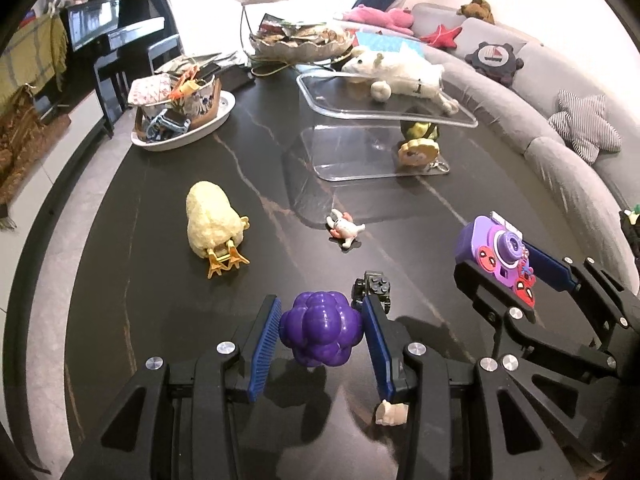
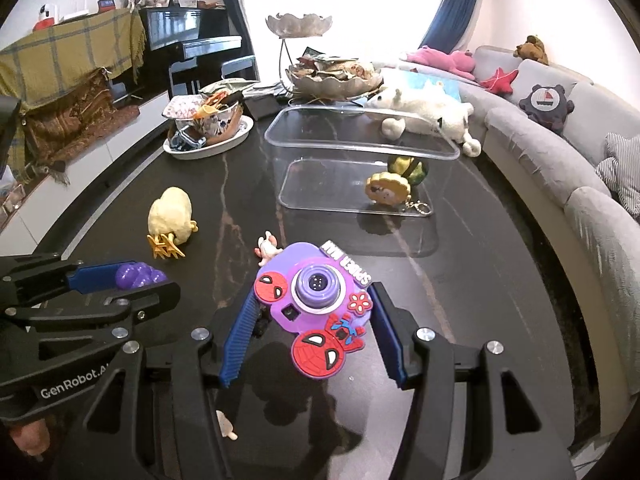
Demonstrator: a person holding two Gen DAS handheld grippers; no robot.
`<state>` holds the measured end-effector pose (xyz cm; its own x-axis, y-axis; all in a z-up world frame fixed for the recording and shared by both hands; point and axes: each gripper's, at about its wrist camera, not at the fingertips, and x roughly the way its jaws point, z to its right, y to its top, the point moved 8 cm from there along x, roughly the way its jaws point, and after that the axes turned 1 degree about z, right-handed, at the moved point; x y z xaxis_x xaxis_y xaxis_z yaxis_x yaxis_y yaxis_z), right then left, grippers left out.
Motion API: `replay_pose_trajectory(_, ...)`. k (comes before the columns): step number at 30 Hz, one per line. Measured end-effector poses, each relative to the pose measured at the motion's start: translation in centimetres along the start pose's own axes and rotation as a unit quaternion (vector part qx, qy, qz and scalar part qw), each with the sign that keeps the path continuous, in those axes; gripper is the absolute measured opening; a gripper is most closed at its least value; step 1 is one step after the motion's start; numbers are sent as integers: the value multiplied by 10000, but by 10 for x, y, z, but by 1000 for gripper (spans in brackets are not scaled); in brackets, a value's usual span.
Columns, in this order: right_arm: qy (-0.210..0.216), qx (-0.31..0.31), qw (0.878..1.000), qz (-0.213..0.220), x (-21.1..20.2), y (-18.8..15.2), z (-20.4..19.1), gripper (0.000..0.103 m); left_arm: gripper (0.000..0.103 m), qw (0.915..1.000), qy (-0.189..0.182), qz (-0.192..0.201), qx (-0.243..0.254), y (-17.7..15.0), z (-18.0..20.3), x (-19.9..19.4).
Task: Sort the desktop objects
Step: 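Lift and carry the purple ball with the left tool while the right tool carries the toy toward the box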
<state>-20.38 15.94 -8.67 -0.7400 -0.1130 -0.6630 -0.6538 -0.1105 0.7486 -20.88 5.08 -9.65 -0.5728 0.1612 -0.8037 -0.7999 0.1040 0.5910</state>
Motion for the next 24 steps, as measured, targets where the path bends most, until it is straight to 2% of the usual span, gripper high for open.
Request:
replay_pose_trajectory(14, -147, 7, 9995, 277, -36, 21, 0, 53, 38, 9992, 51, 383, 115, 16, 7, -35)
replay_pose_trajectory(24, -219, 50, 9978, 629, -61, 48, 8, 52, 37, 9967, 189, 773, 146, 38, 15, -63)
